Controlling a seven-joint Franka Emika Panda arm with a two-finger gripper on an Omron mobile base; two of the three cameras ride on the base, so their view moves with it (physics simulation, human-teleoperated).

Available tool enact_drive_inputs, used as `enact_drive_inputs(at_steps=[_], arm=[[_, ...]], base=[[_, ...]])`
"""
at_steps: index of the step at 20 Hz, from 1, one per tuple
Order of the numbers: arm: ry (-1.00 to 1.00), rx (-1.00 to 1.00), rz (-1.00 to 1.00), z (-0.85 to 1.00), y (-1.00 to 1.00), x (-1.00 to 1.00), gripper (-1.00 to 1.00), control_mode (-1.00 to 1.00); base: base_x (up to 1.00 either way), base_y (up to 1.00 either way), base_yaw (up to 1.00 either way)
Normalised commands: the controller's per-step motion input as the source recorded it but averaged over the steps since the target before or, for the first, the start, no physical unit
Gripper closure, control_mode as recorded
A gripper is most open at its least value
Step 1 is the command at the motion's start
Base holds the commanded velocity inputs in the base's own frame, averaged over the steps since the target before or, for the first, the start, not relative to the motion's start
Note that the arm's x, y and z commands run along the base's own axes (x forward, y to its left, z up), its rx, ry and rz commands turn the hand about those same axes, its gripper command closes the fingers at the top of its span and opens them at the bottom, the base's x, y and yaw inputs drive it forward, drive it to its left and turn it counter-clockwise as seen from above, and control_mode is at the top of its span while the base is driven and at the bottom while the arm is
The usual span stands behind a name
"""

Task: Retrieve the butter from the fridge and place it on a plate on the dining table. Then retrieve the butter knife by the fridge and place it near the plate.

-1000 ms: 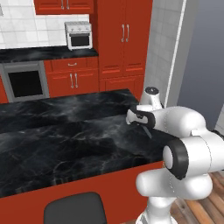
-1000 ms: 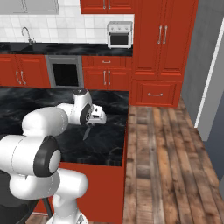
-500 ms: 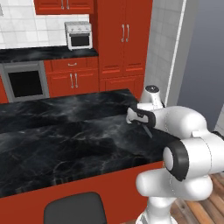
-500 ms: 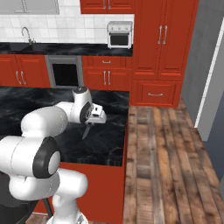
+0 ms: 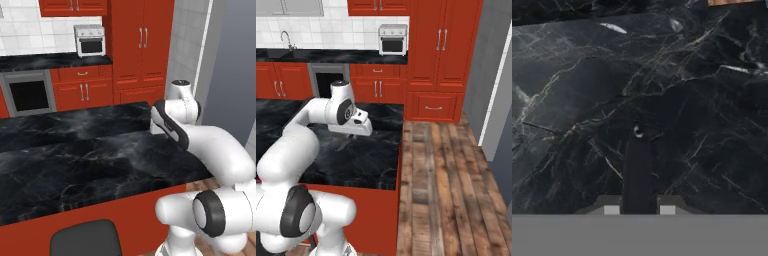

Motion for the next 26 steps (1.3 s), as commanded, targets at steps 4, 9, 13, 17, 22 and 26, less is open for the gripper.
enact_drive_inputs(at_steps=[4, 9, 13, 17, 22, 26], arm=[[-0.03, 0.00, 0.00, 0.55, 0.00, -1.00, 1.00, -1.00], [-0.17, 0.00, 0.00, 0.34, 0.00, -1.00, 1.00, -1.00], [-0.15, 0.00, 0.00, 0.32, 0.03, -0.76, 1.00, -1.00], [0.00, 0.00, 0.00, 0.19, 0.01, -0.43, 1.00, -1.00], [0.15, 0.00, 0.02, 0.04, 0.00, 0.00, 1.00, -1.00], [0.11, 0.00, 0.00, 0.00, 0.00, 0.00, 1.00, -1.00]], base=[[0.00, 0.00, 0.00], [0.00, 0.00, 0.00], [0.00, 0.00, 0.00], [0.00, 0.00, 0.00], [0.00, 0.00, 0.00], [0.00, 0.00, 0.00]])
